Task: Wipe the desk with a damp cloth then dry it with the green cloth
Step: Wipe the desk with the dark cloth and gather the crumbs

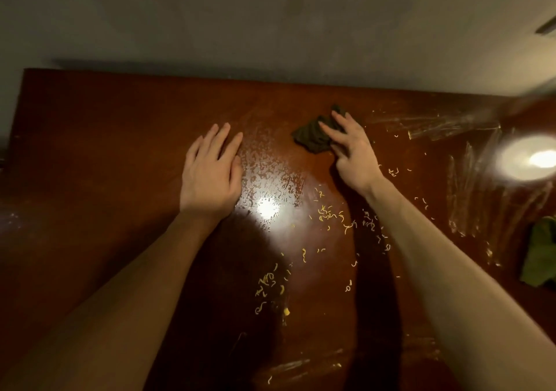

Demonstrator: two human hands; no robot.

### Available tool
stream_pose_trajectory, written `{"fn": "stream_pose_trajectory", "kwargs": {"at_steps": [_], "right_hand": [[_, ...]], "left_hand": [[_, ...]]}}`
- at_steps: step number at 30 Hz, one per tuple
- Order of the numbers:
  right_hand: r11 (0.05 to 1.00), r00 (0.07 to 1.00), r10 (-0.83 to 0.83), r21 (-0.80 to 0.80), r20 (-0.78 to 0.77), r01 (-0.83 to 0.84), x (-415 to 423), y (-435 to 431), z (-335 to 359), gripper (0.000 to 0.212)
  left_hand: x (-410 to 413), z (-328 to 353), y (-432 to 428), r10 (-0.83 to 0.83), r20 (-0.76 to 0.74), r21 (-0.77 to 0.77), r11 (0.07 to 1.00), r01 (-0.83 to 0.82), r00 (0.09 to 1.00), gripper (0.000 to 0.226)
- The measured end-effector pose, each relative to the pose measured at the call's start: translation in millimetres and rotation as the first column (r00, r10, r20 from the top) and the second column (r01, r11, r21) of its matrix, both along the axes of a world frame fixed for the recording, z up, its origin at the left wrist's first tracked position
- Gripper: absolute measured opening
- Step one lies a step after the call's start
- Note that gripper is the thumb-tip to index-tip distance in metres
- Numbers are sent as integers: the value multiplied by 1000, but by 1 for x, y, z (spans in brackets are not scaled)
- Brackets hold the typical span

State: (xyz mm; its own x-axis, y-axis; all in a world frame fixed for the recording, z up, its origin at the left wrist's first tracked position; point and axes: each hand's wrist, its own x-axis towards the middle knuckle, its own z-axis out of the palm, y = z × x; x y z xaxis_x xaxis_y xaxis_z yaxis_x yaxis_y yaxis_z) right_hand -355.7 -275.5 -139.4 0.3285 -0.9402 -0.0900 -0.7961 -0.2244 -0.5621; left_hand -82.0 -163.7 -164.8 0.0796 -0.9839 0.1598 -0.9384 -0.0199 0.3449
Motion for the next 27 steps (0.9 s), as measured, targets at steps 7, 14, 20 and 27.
{"fn": "stream_pose_trajectory", "kwargs": {"at_steps": [7, 14, 20, 27], "right_hand": [[982, 983, 183, -46, -31, -185, 6, 68, -6, 63], [1000, 1000, 3, -4, -17, -3, 3, 13, -5, 61], [983, 984, 175, -49, -39, -177, 6, 118, -5, 77], [982, 982, 186, -30, -16, -187, 0, 30, -10, 59]], "left_hand": [[-2, 3, -2, 12, 27, 45, 999, -13, 1000, 54], [-6, 5, -10, -1, 207, 155, 987, -32, 978, 61], [-44, 10, -17, 218, 124, 176, 955, -237, 968, 57], [-45, 5, -16, 235, 67, 118, 963, -241, 970, 56]]}}
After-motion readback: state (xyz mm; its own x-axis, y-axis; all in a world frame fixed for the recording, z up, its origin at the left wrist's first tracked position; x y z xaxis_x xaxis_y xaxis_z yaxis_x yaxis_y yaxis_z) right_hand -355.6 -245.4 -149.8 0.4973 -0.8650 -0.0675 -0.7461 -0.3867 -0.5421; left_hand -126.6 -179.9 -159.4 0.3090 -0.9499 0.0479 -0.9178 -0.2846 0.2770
